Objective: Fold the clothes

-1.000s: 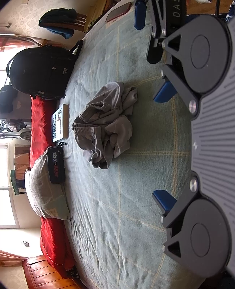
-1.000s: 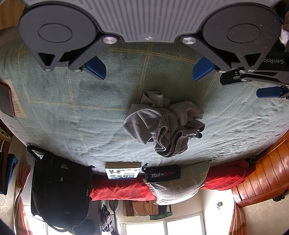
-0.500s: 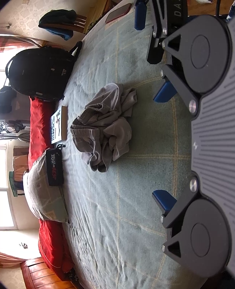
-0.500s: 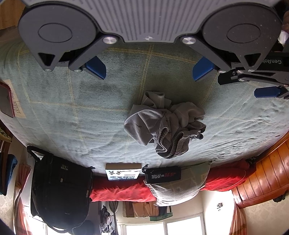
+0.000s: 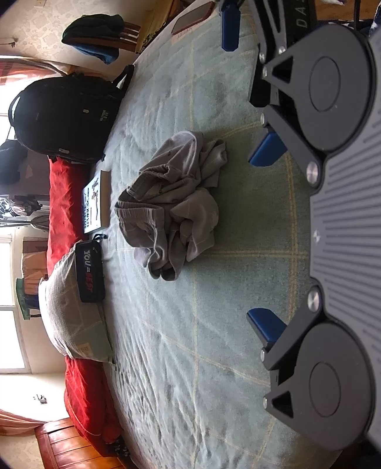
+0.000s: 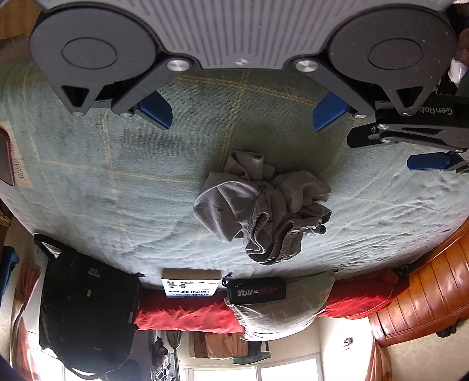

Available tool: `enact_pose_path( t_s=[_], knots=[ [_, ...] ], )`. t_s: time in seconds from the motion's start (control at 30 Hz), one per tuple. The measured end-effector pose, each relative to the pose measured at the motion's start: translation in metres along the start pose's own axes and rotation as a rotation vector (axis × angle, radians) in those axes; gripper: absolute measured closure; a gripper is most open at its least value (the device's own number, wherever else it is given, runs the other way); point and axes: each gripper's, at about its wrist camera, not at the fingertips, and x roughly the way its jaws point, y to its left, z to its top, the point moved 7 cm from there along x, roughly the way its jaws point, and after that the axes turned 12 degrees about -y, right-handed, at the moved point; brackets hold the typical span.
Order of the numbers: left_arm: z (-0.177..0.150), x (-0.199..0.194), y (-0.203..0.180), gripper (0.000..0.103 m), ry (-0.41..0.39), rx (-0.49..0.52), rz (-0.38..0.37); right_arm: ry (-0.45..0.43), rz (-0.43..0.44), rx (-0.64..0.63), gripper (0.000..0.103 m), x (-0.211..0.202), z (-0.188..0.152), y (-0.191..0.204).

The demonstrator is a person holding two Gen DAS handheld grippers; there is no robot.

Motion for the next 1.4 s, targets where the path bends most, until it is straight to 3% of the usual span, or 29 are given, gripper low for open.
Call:
enact_pose_path(
  t_s=[0.4, 1.4],
  knots=[
    [0.002, 0.016, 0.003, 0.001, -0.015, 0.003, 0.005, 0.018, 0.004, -0.024, 0.0, 0.016, 0.002, -0.001],
    [0.001, 0.055, 0.014, 0.001, 0.045, 0.002, -0.022, 0.044, 0.043, -0.069, 0.0, 0.052, 0.011, 0.003]
  ],
)
